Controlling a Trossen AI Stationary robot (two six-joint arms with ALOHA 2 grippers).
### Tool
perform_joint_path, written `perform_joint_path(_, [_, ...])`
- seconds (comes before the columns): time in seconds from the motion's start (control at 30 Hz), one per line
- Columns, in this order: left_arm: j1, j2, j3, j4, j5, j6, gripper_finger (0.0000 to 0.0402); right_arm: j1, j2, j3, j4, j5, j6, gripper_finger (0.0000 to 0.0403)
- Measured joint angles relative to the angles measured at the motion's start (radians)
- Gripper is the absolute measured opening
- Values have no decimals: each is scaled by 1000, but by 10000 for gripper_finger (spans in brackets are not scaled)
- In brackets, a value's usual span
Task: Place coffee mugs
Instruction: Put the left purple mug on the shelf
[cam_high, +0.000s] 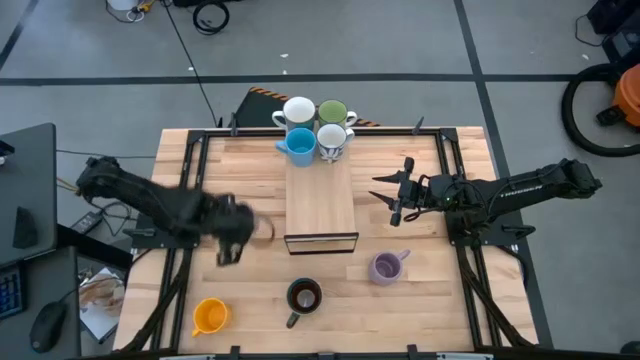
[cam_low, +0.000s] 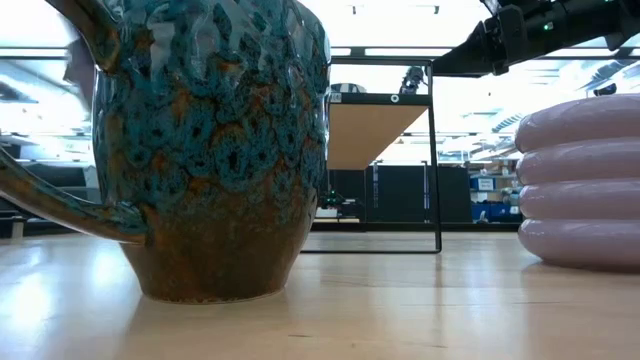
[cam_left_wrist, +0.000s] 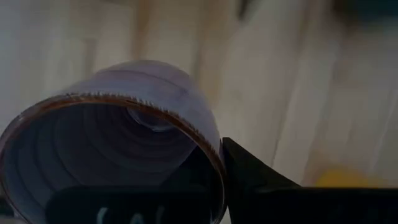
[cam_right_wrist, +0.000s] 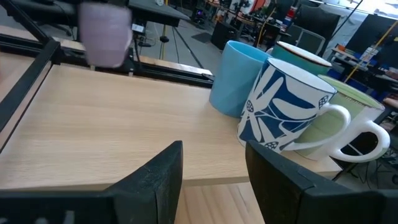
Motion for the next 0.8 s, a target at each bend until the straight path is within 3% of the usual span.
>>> perform_joint_path(0.2, [268, 53, 204, -19, 53, 26, 24, 0, 0, 0, 0, 0, -2, 181])
perform_joint_path(0.33, [372, 140, 362, -51, 85, 60, 24, 0, 0, 0, 0, 0, -2, 181])
perform_joint_path(0.6, [456, 393, 702, -255, 116, 17, 24, 0, 0, 0, -4, -1, 5, 181])
perform_joint_path(0.8, [470, 554, 899, -289, 131, 0, 25, 2, 0, 0, -13, -9, 14, 181])
